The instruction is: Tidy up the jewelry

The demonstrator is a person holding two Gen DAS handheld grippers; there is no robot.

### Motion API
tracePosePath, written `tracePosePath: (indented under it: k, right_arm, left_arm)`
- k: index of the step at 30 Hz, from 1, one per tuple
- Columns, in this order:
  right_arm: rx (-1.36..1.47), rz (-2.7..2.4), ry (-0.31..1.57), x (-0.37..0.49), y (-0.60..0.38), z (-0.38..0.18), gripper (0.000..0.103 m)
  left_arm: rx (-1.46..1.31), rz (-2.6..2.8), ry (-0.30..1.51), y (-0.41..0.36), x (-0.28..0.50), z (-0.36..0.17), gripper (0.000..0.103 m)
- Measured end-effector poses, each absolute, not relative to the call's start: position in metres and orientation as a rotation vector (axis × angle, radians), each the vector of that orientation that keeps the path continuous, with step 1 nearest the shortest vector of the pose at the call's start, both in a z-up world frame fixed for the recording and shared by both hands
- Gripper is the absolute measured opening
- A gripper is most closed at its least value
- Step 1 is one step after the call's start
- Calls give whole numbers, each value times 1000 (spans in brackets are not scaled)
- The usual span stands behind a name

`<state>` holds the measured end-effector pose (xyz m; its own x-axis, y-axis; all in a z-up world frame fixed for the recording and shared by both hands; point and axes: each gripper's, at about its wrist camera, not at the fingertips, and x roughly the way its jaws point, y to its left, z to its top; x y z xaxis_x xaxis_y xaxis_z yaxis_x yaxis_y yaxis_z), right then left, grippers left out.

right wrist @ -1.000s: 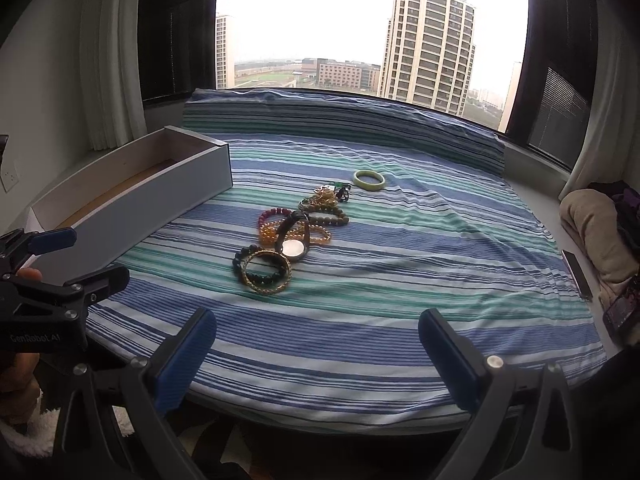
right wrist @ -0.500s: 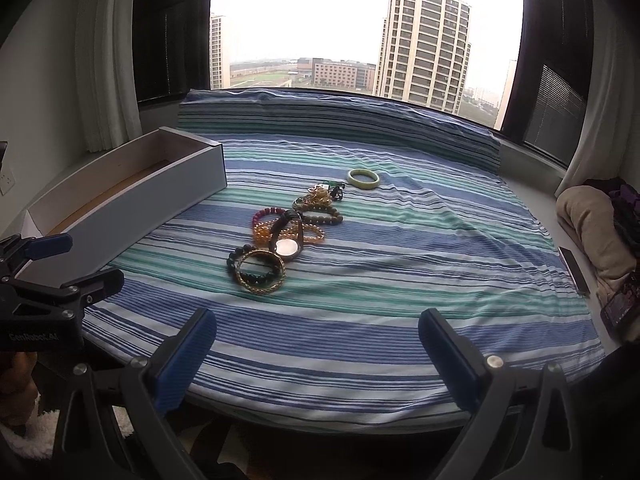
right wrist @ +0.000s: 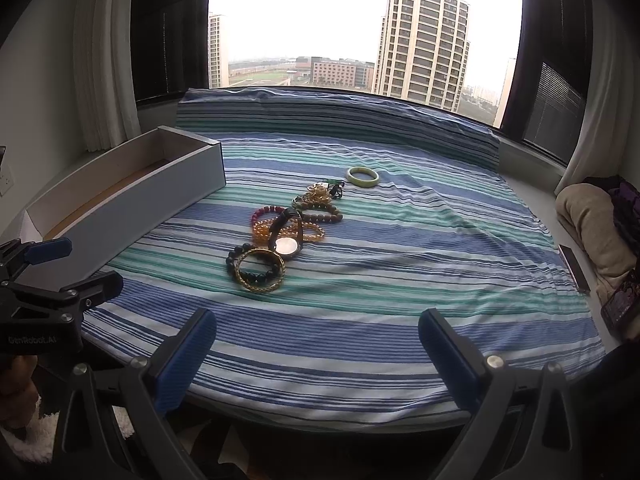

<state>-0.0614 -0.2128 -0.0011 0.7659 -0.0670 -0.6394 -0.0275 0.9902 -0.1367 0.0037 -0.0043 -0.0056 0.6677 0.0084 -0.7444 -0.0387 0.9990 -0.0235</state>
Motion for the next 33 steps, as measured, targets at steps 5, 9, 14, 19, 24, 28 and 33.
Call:
tracePosePath:
  k: [5, 9, 14, 19, 24, 28, 33]
  right_arm:
    - [-143, -26, 690, -61, -213, 1, 103]
    - [-139, -26, 694, -61, -214, 0, 103]
    - [-140, -23, 694, -62, -213, -1, 103]
    - [-138, -24, 693, -63, -214, -1, 103]
    - [-138, -26, 692, -62, -214, -1, 103]
    - [-136, -24, 697, -62, -214, -1, 103]
    - [-137, -23, 694, -62, -215, -1, 103]
  left_arm:
    - [-39, 18, 839, -6, 4, -6, 103]
    - [-31, 14, 834, -7, 4, -5, 103]
    - [-34, 7, 828, -7, 4, -4, 103]
    - [-36, -3, 828, -8, 3, -5, 103]
    - [-42, -13, 832, -9, 4, -6, 103]
    - [-43, -15, 832, -10, 3, -6, 103]
    - [-41, -18, 827, -11, 2, -6, 103]
